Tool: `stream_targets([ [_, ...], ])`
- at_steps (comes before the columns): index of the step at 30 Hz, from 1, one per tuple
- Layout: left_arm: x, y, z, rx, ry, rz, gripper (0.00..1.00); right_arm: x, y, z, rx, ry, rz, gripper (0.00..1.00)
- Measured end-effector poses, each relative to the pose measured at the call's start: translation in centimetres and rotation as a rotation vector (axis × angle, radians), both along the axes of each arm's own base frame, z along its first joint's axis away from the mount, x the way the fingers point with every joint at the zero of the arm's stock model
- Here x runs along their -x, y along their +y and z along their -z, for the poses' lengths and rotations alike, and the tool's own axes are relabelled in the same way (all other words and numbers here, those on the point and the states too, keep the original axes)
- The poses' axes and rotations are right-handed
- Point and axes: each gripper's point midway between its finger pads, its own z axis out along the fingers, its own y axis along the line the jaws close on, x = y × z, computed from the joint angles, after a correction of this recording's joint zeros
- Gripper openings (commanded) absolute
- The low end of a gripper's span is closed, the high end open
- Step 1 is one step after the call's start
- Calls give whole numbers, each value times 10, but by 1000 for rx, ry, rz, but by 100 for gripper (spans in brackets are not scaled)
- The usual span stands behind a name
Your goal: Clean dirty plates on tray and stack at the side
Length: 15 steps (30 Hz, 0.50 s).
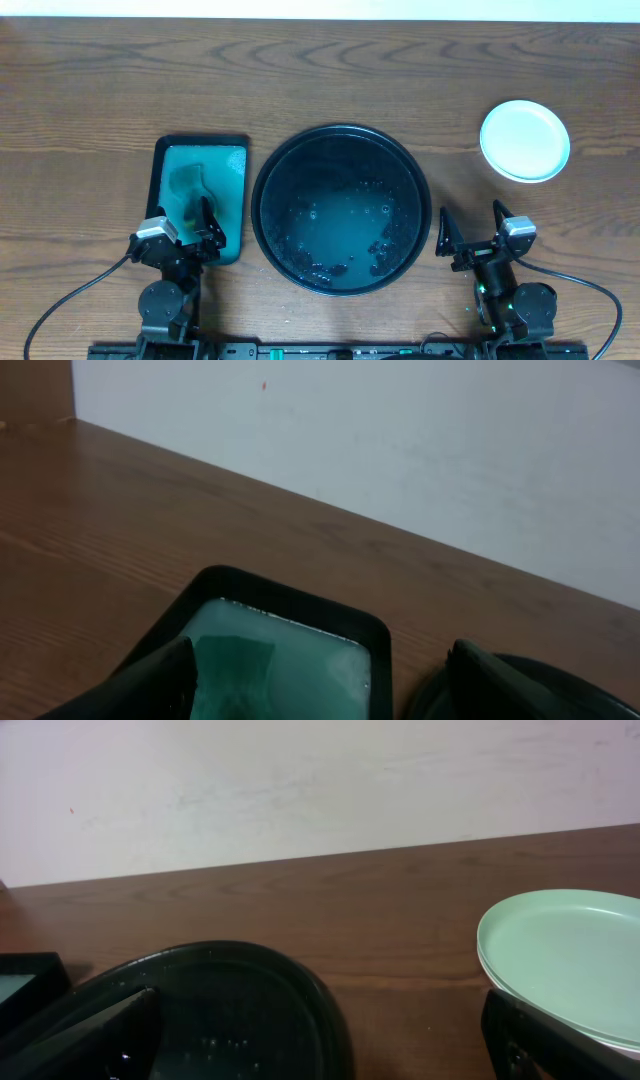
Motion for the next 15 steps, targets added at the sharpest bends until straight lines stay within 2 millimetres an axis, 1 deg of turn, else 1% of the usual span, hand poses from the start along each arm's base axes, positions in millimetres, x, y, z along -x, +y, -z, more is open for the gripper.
stream_targets([
  [15,0,-4,1,-14,11,25,80,0,0,0,0,0,0,99],
])
